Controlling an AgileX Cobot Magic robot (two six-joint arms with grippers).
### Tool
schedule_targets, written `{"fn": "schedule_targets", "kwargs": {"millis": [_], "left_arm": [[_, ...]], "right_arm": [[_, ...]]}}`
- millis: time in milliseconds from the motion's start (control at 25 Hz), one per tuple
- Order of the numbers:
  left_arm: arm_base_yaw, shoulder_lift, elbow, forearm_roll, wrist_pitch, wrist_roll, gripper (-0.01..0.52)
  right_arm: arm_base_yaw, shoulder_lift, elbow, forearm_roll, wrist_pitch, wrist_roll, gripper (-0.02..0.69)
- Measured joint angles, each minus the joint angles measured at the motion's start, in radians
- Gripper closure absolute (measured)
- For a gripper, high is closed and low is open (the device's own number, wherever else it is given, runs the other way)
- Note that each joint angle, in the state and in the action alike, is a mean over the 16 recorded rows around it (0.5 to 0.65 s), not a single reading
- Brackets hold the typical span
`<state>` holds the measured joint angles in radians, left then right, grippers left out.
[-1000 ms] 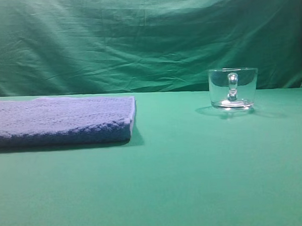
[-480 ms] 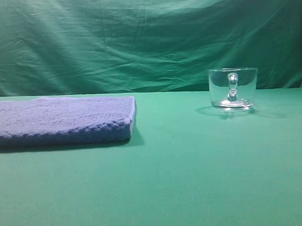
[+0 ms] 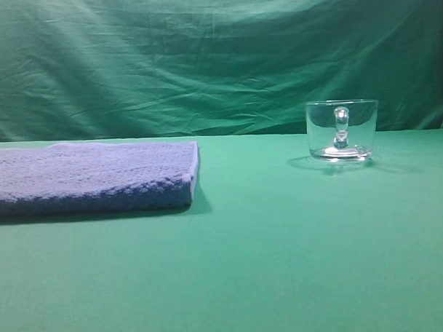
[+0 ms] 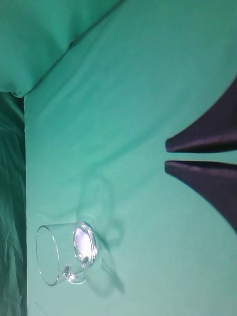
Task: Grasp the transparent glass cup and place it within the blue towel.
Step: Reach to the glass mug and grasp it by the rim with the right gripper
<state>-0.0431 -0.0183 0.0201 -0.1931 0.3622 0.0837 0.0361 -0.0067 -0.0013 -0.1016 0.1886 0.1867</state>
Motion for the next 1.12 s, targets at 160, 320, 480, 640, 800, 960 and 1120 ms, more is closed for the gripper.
{"fn": "schedule_targets", "kwargs": {"millis": [160, 320, 480, 640, 800, 960, 1120], "left_arm": [[0.000, 0.000, 0.000, 0.000, 0.000, 0.000, 0.514], [0.000, 0.000, 0.000, 0.000, 0.000, 0.000, 0.514], [0.000, 0.000, 0.000, 0.000, 0.000, 0.000, 0.514], [0.000, 0.000, 0.000, 0.000, 0.000, 0.000, 0.514], [0.000, 0.000, 0.000, 0.000, 0.000, 0.000, 0.514], [0.000, 0.000, 0.000, 0.000, 0.000, 0.000, 0.514], [0.000, 0.000, 0.000, 0.000, 0.000, 0.000, 0.514]], "right_arm": [[0.000, 0.045, -0.063, 0.009, -0.032, 0.031, 0.615], [0.000, 0.140, -0.161, 0.017, -0.002, 0.046, 0.615], [0.000, 0.279, -0.284, 0.034, 0.090, 0.032, 0.615], [0.000, 0.450, -0.406, 0.085, 0.185, -0.017, 0.615], [0.000, 0.628, -0.521, 0.171, 0.280, -0.114, 0.615], [0.000, 0.802, -0.631, 0.268, 0.382, -0.216, 0.615], [0.014, 0.966, -0.741, 0.350, 0.479, -0.307, 0.615]]}}
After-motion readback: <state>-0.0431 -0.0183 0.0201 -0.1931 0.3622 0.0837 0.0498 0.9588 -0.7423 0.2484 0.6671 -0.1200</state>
